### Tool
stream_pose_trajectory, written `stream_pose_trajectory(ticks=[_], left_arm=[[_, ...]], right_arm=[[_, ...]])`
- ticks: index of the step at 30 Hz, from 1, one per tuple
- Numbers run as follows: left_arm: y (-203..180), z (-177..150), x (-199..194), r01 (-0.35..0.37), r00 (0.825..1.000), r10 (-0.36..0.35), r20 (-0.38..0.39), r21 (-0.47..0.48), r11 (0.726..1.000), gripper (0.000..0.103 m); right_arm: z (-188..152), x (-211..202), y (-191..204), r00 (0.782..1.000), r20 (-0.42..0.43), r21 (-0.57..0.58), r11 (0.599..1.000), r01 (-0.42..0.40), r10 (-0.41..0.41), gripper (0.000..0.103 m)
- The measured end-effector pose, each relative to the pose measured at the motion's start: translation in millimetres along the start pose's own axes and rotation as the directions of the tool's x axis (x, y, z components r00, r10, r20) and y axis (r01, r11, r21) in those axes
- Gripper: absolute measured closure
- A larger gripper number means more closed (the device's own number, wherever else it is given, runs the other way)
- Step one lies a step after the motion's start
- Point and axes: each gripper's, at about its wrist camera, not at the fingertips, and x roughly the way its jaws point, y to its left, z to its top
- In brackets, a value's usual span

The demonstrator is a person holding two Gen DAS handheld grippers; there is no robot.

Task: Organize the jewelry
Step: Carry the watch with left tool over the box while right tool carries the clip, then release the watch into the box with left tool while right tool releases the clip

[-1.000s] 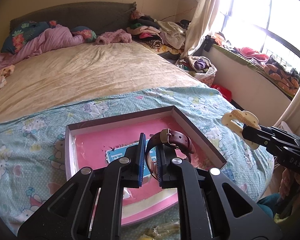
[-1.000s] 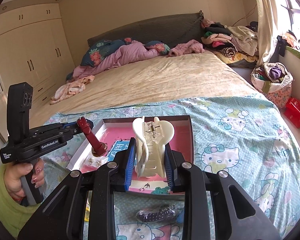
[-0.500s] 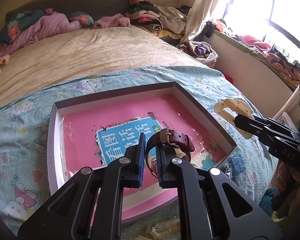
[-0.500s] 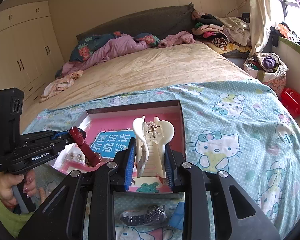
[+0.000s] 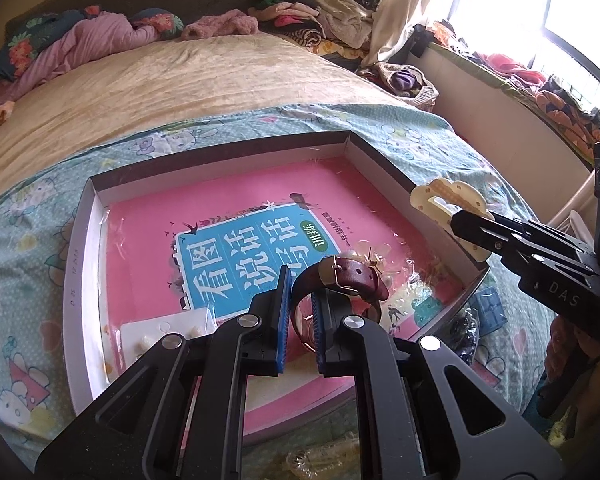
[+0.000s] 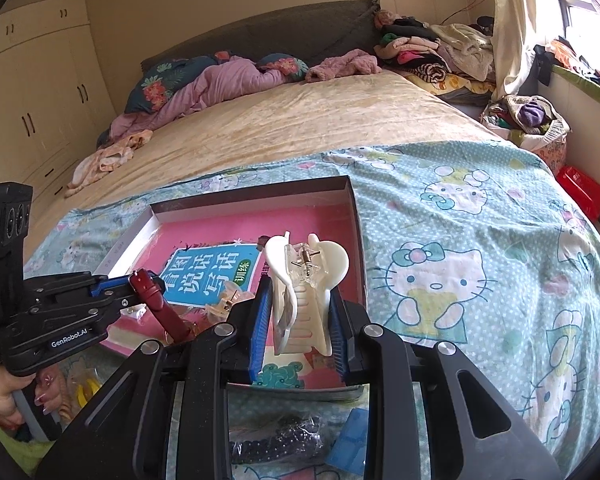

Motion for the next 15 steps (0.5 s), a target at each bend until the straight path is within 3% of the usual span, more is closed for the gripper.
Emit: stream_pose_trajectory(ticks=[15], left_arm=[[0,0,5,-0.001,1.0,0.001,-0.005,-0.008,1.0,0.099]], right_arm=[[-8,22,2,0.998,-0.059,-0.013,1.0,0.007,-0.007,0.078]])
